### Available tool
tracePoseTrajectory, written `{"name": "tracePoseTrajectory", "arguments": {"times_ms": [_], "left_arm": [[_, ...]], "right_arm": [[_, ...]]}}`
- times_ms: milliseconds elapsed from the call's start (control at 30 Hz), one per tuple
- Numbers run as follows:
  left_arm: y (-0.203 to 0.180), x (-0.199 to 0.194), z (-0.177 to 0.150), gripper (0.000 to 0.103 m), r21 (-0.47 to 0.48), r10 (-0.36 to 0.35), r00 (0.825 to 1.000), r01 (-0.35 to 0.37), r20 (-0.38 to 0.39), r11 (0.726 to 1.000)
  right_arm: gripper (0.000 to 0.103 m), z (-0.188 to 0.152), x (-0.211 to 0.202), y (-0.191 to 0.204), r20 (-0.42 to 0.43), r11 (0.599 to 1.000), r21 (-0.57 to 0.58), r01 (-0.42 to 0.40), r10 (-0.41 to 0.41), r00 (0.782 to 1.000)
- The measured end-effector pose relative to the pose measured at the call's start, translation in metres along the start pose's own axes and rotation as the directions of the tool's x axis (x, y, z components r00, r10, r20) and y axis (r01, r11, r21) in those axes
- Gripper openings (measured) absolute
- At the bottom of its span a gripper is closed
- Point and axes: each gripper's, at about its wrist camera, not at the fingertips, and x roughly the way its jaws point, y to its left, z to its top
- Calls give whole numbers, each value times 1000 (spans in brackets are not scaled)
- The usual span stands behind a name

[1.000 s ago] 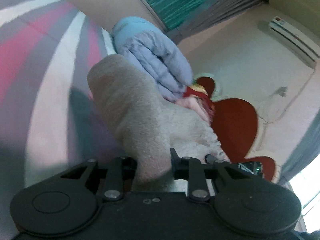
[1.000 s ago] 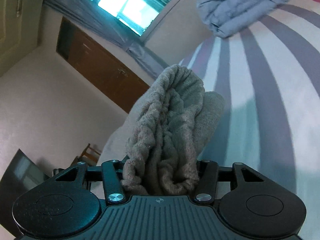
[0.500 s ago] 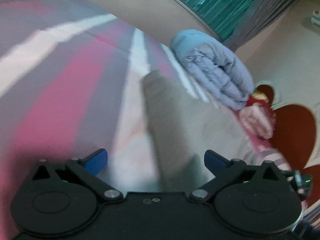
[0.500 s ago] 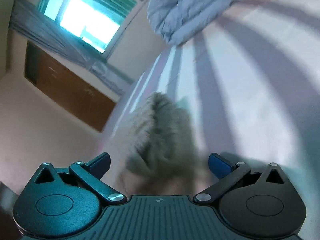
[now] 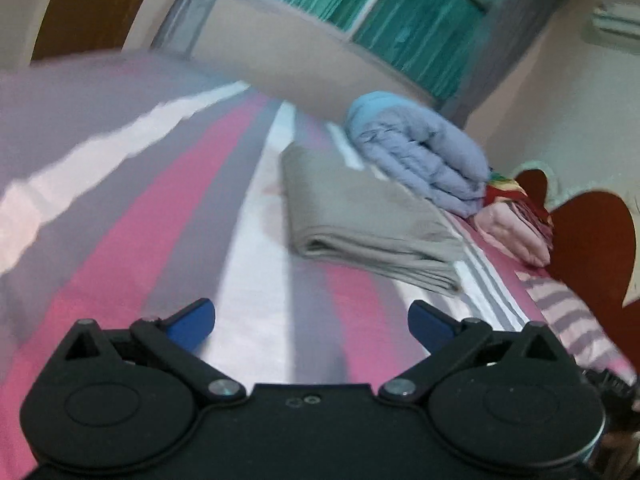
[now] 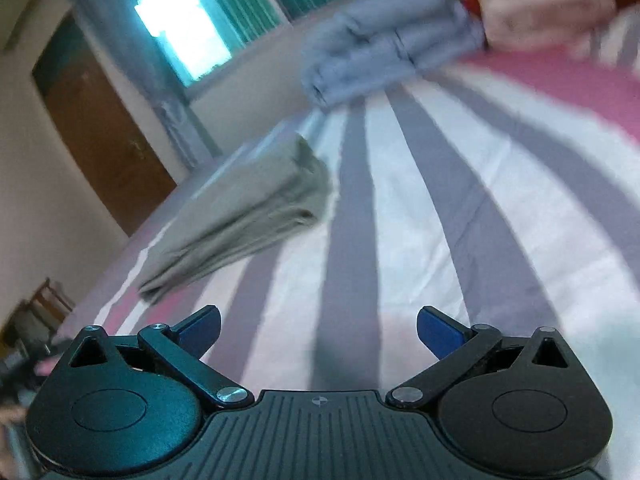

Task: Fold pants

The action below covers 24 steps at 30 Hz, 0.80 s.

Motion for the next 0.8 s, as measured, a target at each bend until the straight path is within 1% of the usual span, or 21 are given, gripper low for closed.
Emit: {"name": "tracePoseTrajectory", "arguments": {"times_ms": [33,67,100,133,167,233,300,367,400,467,500,600,633,667,733,800], "left_arm": [[-15,-11,-3,97,32,0,1000,0,7,999],[-27,-19,-8,97,64,-4,1000,2,18,998],[-41,-30,-14,97,108,10,999,-14,39,994],[-52,-38,-20,97,141,32,998,-39,51,989],[-64,-47,-26,97,176,43,997,-53,61,983],[-82,-65,-41,97,223,37,993,-61,110,973],[-95,-79,-53,97,253,25,992,-56,121,966],[-106,-91,-69,96,271,22,993,-54,120,961],[-112,-97,-78,96,293,23,992,-59,125,954],[-122,-104,-92,95,325,42,988,-88,147,941],[-128,-109,-97,95,340,37,987,-89,158,936],[-139,-120,-112,95,366,2,985,-66,172,928],[-141,-123,-117,95,376,4,983,-74,183,924],[-142,-127,-120,95,374,1,980,-76,197,924],[-142,-133,-124,95,350,-18,979,-56,205,935],[-141,-135,-126,96,341,-19,976,-57,215,938]], "right_arm": [[103,-3,-15,11,40,999,-30,18,-17,999],[103,-6,-30,20,82,999,-41,15,-11,997],[103,-9,-40,27,110,999,-48,19,-14,994],[103,-16,-54,37,142,997,-69,44,-33,989],[103,-21,-64,46,158,994,-91,56,-41,987],[103,-32,-82,58,173,990,-133,54,-30,985],[103,-46,-100,69,194,985,-166,53,-20,981],[103,-58,-111,79,194,981,-189,41,-4,981],[103,-63,-117,83,201,979,-199,46,-5,980],[103,-70,-123,91,201,973,-226,50,-4,980],[103,-74,-126,94,193,970,-237,48,-1,981],[103,-87,-140,106,211,952,-301,62,3,977],[103,-90,-143,110,208,945,-323,58,11,978],[103,-96,-146,113,208,940,-336,61,11,978],[103,-101,-148,121,209,931,-361,58,20,978],[103,-106,-146,126,197,921,-383,73,5,980]]}}
